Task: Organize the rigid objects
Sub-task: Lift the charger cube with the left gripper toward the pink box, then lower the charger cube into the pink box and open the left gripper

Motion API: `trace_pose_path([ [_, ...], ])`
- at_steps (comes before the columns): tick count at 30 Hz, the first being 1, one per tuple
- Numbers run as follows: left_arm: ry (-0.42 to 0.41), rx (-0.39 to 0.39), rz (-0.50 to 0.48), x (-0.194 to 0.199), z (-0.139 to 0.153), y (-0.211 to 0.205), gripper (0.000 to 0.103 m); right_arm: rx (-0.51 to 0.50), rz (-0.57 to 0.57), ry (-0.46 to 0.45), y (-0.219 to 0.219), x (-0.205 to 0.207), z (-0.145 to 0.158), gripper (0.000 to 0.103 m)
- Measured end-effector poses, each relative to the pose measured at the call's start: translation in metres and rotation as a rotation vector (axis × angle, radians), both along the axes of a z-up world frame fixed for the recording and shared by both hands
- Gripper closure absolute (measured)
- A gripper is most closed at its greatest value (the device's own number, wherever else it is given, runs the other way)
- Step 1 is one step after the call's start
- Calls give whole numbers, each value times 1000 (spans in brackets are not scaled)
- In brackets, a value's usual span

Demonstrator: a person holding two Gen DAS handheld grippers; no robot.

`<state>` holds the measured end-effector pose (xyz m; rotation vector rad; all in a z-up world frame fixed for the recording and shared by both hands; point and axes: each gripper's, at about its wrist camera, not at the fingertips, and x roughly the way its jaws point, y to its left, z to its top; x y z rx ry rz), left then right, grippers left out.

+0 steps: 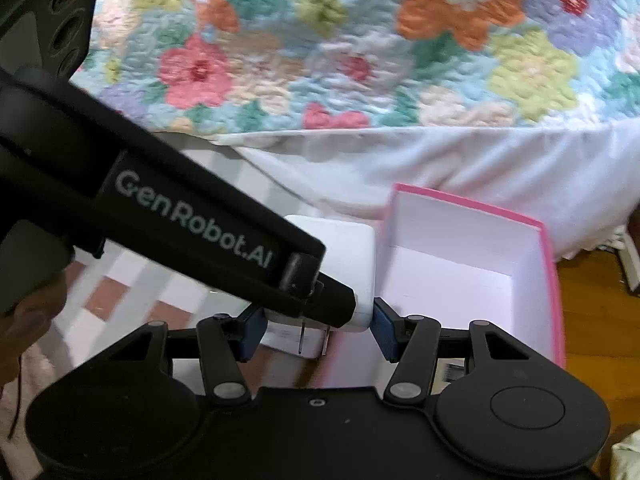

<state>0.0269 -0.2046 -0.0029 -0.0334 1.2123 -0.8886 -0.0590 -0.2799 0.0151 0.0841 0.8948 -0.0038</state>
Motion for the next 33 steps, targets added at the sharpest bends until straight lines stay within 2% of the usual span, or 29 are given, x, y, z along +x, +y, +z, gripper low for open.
trace_pose_path([
  [3,26,5,-24,4,-14,-30,57,16,-41,20,-26,0,-10,42],
  [8,72,26,-62,14,-44,-82,57,102,-136,73,-78,7,-37,42],
  [13,111,37,-53,28,-73,-121,56,107,-204,138,-112,23,-65,42],
  [17,165,35,-29,38,-92,-136,56,2,-186,189,-117,32,-81,42],
  [25,278,-9,37,57,-129,-144,56,-80,-210,279,-122,45,-101,42],
  [28,307,-41,60,64,-135,-144,56,-106,-209,296,-122,51,-104,42],
  [33,311,-25,59,66,-138,-146,55,-145,-206,323,-119,58,-106,43],
])
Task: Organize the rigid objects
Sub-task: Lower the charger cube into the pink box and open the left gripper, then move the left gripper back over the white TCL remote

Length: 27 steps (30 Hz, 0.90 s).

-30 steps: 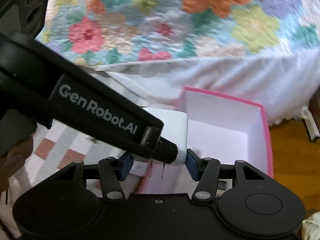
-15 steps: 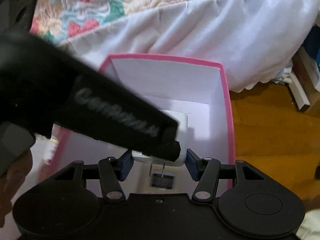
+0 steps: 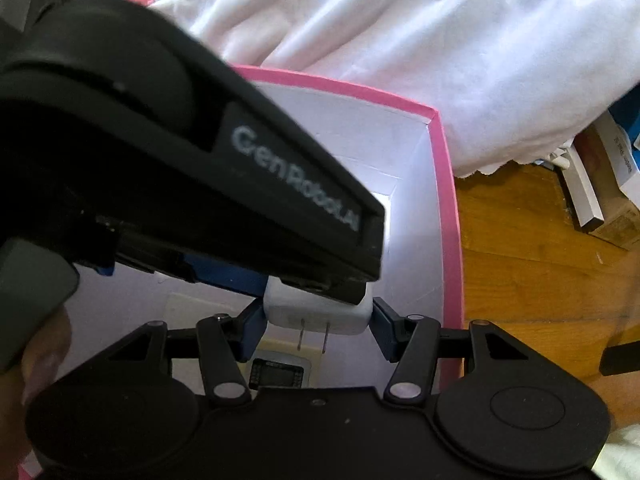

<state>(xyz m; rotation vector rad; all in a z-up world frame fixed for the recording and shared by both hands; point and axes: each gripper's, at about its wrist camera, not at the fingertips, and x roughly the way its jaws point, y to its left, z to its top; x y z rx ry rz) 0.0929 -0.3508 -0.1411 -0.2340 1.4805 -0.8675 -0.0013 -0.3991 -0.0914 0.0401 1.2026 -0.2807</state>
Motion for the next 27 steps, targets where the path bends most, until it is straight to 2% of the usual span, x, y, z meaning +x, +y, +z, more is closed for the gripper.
trace_pose_path([
  [1,-12,18,-1,-1,-1,1,55,-14,7,8,2,0,-1,43],
  [4,-63,81,-11,-7,1,8,55,-26,9,5,3,-6,7,29],
  [9,-57,18,-25,-12,25,30,54,111,-45,-103,-13,-36,41,28],
  [13,-213,108,-59,-26,59,43,51,155,-21,-143,-10,-60,68,28],
  [16,-284,167,-105,-38,81,55,49,210,-19,-168,-10,-69,81,28],
  [22,-297,213,-177,-54,110,96,48,259,16,-205,12,-75,100,28],
  [27,-318,257,-180,-60,131,134,47,210,99,-204,44,-72,119,28],
])
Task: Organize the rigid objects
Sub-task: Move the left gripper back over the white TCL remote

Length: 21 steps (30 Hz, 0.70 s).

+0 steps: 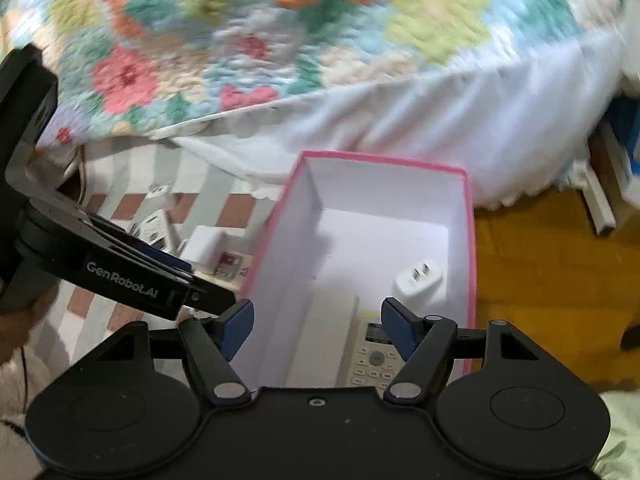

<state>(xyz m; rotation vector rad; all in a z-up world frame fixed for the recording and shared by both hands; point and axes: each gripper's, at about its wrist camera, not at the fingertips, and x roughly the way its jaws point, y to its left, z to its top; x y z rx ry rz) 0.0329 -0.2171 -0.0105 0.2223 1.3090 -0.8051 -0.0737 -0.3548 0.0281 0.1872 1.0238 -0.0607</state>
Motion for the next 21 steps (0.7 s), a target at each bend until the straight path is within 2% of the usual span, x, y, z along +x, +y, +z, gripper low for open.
trace_pose_path([
  [14,-74,21,51,3,42,102,41,-53,187,2,83,13,33,29],
  [21,-156,30,56,9,56,149,30,-72,290,1,129,27,36,28],
])
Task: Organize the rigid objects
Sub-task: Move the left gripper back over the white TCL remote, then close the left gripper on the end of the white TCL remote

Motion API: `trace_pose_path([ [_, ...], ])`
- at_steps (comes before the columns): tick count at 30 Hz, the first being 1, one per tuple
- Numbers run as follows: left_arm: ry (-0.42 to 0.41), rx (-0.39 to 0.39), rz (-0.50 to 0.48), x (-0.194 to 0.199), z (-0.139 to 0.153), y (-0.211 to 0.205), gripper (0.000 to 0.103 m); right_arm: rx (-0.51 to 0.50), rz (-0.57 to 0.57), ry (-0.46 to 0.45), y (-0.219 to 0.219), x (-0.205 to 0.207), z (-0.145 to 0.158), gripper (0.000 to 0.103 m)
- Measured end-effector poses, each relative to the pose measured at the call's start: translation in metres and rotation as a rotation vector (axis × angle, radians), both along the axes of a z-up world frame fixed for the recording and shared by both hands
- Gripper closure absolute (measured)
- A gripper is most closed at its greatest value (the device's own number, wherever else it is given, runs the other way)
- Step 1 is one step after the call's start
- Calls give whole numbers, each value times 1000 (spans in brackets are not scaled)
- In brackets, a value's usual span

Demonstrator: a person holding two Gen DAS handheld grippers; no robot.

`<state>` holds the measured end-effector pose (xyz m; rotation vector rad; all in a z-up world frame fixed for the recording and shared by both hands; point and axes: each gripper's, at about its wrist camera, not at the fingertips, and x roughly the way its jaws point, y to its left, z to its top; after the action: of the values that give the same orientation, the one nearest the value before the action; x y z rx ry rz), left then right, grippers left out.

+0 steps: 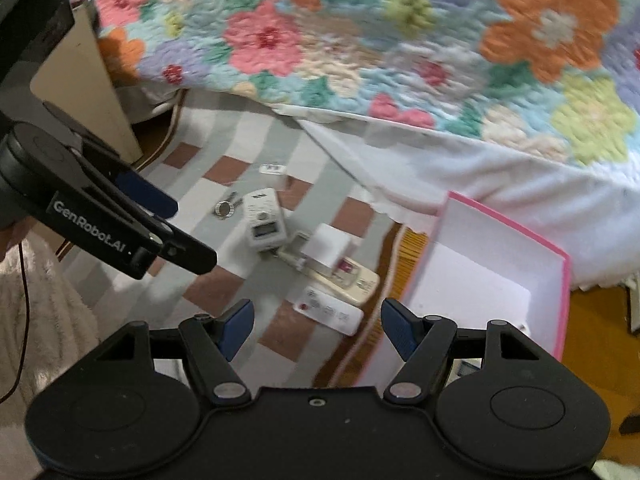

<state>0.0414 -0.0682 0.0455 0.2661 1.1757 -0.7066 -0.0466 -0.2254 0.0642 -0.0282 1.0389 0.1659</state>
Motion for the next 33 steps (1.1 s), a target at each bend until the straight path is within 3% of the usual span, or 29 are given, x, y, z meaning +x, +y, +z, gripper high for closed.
trace_pose_path([
  [6,-56,4,80,29,-13,39,21,5,90,-65,32,18,-4,21],
  [9,-58,-22,121,49,-27,59,21,69,147,-108,42,31,-15,21],
  [12,-75,-47,188,69,-50,80,21,114,118,-169,47,50,-35,21],
  [15,-98,-32,223,83,-72,90,21,105,102,-165,57,72,-57,21],
  [18,-57,-33,252,97,-97,95,21,123,134,-137,70,89,-80,21],
  [21,11,-110,271,110,-121,96,22,114,189,-108,84,104,-106,21],
  [26,90,-168,269,126,-162,91,21,34,153,-26,95,132,-154,29],
  [33,243,-286,327,137,-203,88,27,-150,234,-55,112,145,-200,31],
])
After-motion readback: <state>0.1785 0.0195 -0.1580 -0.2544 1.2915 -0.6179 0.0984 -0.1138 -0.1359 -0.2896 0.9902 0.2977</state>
